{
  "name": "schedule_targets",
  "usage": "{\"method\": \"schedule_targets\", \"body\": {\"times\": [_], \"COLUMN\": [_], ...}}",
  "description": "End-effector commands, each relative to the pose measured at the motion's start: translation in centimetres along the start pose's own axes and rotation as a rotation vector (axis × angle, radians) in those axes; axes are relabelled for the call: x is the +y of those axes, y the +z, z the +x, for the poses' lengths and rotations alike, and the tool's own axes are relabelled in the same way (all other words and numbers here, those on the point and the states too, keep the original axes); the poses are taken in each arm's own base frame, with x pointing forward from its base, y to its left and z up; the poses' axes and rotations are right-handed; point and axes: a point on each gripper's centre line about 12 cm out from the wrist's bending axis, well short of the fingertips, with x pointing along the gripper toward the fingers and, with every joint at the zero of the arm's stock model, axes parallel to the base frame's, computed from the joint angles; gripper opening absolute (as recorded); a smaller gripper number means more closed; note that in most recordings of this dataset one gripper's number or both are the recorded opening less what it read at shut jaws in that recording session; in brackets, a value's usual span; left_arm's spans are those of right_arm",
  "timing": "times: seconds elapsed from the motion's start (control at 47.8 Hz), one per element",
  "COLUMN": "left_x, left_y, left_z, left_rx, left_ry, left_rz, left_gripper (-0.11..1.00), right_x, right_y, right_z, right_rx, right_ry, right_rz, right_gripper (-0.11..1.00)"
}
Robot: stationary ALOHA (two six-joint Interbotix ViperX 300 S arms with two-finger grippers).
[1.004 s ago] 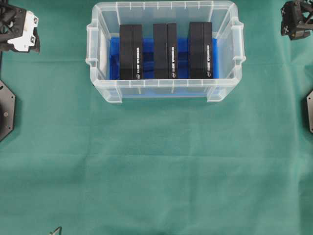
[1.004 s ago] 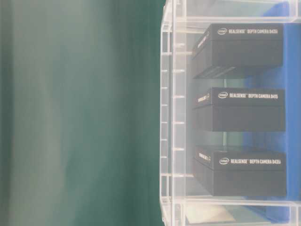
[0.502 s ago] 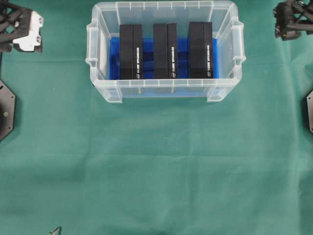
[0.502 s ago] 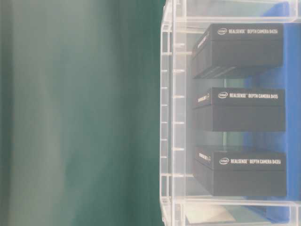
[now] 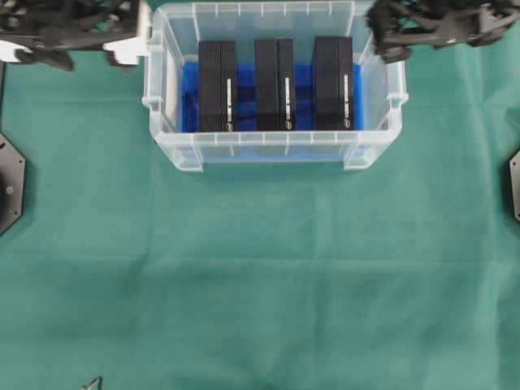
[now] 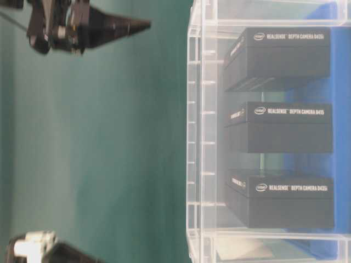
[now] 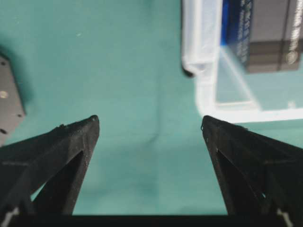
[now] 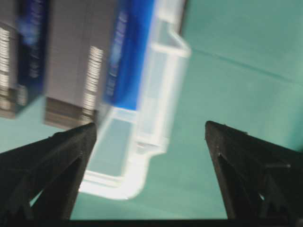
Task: Take the box out of the case with both arms.
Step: 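Raise both arms and move grippers over the bin, then open both grippers above the left and right black boxes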
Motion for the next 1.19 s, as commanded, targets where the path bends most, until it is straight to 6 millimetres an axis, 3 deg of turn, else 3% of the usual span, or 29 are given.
{"method": "schedule_targets", "body": {"times": [0.0, 0.209, 0.439, 1.172], "left_x": [-1.7, -4.6, -6.9, -9.5], "left_y": [0.4, 1.1, 1.7, 2.6], "left_z": [-0.9, -0.2, 0.2, 2.3], "left_rx": [-0.018, -0.012, -0.013, -0.016], "left_ry": [-0.033, -0.022, -0.025, -0.031], "left_rz": [0.005, 0.017, 0.027, 0.046], "left_gripper": [0.85, 0.84, 0.84, 0.83], "right_x": [1.4, 4.2, 6.0, 6.8], "right_y": [0.7, 1.6, 1.9, 2.2], "right_z": [-1.1, -0.5, 0.7, 1.0], "right_rx": [-0.024, -0.036, -0.027, -0.028], "right_ry": [0.05, 0.077, 0.065, 0.068], "right_rz": [0.004, -0.008, -0.022, -0.023], "right_gripper": [0.96, 0.96, 0.96, 0.96]}}
